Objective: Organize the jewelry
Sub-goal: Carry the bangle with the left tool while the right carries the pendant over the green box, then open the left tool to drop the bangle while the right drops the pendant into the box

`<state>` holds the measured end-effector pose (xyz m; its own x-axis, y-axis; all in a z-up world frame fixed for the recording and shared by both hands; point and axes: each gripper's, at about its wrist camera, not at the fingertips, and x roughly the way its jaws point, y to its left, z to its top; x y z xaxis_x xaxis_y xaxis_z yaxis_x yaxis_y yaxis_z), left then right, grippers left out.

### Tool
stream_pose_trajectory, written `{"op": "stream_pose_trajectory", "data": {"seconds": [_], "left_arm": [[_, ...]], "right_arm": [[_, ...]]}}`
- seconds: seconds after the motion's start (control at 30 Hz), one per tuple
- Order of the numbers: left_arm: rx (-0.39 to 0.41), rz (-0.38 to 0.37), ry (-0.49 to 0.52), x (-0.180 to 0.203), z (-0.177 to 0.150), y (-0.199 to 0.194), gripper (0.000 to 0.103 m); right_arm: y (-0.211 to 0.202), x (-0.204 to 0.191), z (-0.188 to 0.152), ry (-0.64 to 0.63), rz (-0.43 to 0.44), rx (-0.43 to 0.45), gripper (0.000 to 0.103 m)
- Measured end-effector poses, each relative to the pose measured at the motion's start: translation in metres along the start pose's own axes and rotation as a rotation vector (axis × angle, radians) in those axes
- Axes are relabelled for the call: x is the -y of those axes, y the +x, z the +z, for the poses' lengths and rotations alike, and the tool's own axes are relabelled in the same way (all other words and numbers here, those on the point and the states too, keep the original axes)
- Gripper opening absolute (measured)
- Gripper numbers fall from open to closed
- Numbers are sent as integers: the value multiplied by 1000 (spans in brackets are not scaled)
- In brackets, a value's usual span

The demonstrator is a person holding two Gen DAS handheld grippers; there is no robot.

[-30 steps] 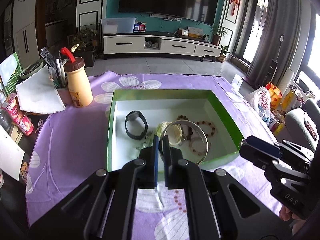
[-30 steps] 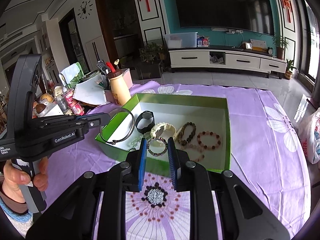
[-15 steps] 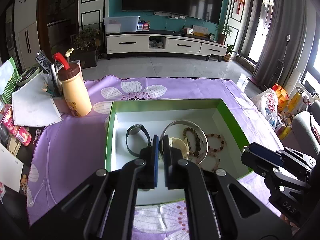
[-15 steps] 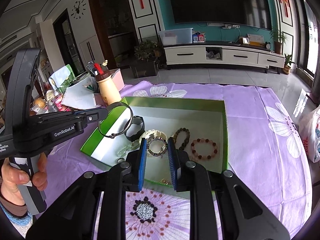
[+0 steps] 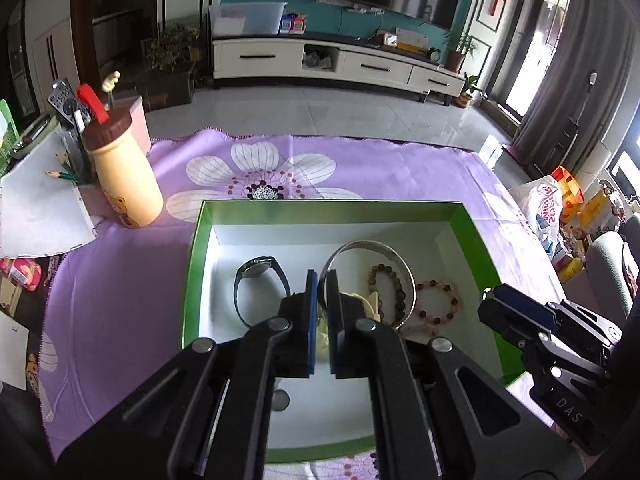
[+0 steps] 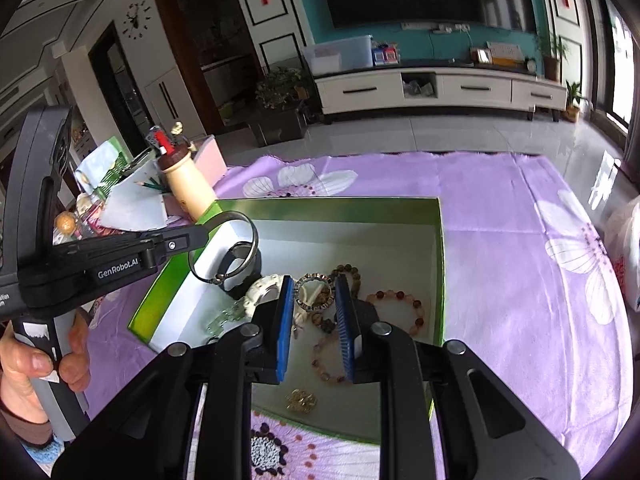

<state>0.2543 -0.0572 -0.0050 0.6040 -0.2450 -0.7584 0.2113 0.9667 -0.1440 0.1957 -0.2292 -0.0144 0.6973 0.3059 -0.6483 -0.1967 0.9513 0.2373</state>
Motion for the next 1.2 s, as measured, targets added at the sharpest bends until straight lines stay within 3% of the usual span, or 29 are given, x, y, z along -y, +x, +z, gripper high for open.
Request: {"op": "stream_pose_trajectory", "data": {"seconds": [0.6, 1.2], "left_arm": [[-91, 64, -47, -7, 20, 60, 4], [-130, 89, -25, -5, 20, 85, 4]], "right_arm": [[41, 39, 24, 117, 11, -90, 21], [68, 30, 27, 82, -10, -135, 21]]}}
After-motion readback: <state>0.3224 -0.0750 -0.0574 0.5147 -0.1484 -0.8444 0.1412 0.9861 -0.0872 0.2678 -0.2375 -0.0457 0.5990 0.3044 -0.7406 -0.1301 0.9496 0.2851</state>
